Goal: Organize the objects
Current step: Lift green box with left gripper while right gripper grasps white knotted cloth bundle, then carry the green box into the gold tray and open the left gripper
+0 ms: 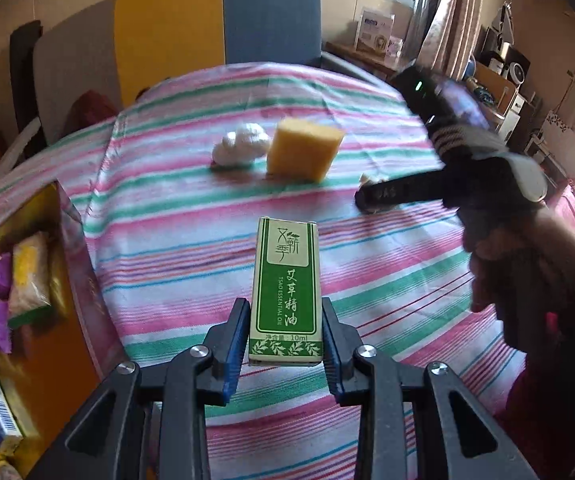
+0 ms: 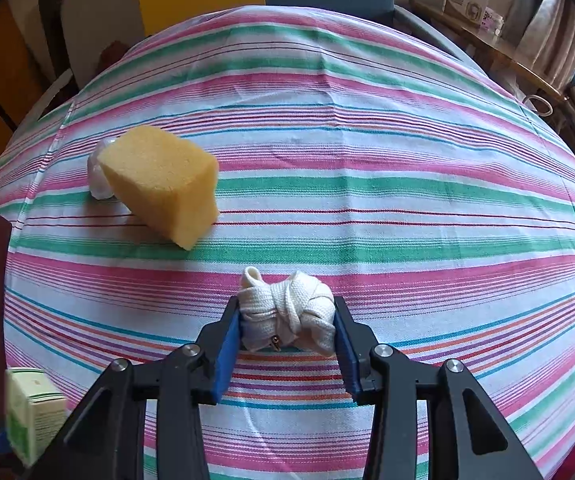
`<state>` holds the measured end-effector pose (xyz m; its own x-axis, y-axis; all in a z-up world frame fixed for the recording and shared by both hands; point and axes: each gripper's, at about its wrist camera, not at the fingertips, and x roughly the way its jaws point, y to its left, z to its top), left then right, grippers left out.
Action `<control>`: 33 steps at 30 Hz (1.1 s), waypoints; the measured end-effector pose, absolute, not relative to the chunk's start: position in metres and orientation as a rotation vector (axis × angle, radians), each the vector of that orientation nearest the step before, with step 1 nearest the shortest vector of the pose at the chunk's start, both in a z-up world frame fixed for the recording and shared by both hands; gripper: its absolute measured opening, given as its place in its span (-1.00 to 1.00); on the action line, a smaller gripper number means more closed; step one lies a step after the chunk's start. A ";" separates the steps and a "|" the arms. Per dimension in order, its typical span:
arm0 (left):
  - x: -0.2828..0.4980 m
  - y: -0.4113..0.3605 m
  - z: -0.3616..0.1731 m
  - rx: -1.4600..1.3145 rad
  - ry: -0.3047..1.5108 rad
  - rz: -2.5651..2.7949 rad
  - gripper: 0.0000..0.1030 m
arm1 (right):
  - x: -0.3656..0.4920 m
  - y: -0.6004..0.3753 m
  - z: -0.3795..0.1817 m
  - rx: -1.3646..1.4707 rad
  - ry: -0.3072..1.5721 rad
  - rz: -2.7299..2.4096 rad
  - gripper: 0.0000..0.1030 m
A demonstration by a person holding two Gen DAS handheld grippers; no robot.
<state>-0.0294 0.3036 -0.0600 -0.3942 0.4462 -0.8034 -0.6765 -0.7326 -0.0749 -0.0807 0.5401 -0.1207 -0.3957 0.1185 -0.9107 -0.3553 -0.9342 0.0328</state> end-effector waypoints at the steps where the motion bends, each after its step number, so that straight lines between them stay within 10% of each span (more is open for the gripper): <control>1: -0.028 0.301 -0.054 -1.106 0.343 2.152 -0.35 | -0.080 0.539 -0.121 -1.528 0.308 2.391 -0.14; 33: -0.030 0.189 -0.014 -1.110 0.209 2.344 -0.35 | -0.068 0.519 -0.121 -1.482 0.155 2.425 -0.13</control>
